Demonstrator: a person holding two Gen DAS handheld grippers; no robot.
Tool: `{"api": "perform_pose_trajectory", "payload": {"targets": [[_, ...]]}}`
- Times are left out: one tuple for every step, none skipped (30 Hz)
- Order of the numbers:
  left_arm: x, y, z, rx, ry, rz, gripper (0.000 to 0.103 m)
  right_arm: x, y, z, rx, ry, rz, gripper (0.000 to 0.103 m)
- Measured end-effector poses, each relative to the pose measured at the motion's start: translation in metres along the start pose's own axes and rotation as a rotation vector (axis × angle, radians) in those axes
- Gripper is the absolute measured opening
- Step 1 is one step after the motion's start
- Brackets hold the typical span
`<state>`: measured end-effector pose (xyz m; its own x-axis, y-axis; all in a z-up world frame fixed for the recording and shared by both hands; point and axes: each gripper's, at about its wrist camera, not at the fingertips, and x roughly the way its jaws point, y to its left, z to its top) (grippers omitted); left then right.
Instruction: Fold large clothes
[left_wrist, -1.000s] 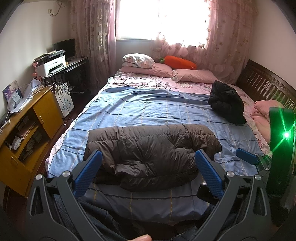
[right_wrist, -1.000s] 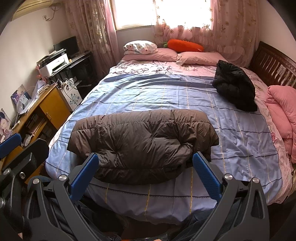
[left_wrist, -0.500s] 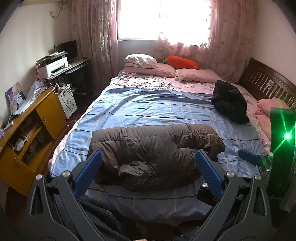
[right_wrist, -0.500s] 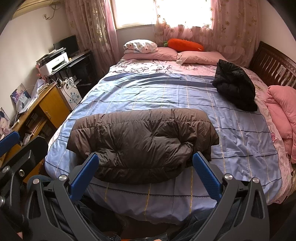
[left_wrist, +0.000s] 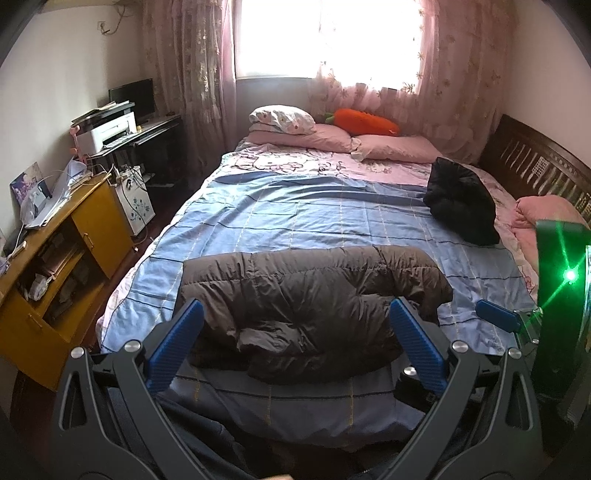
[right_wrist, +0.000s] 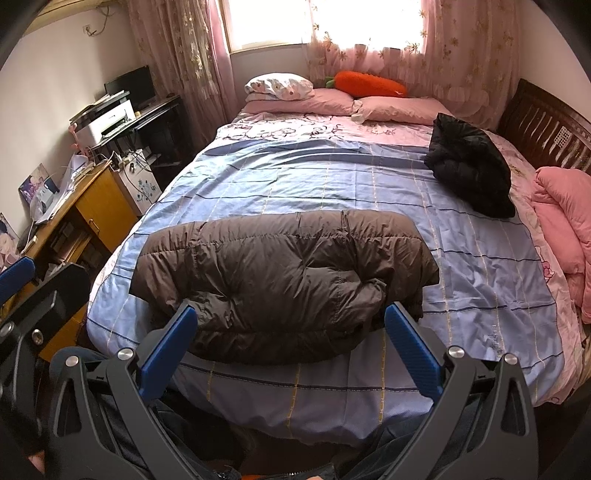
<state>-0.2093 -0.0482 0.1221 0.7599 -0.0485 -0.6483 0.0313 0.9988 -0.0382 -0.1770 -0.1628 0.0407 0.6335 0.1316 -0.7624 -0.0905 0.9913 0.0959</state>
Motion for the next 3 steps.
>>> {"api": "perform_pose_trajectory", "payload": {"targets": [[0.0037, -0.0007, 0.0001, 0.003, 0.007, -0.003, 0.101, 0.0037, -0.0020, 0.0015, 0.006, 0.003, 0.002, 0.102], [0.0069, -0.0013, 0.0007, 0.007, 0.012, -0.007, 0.101, 0.0074, -0.0055, 0.0027, 0.017, 0.005, 0.006, 0.102], [0.0112, -0.0013, 0.0020, 0.011, 0.016, -0.014, 0.101, 0.0115, -0.0102, 0.0046, 0.030, 0.003, 0.013, 0.102]]}}
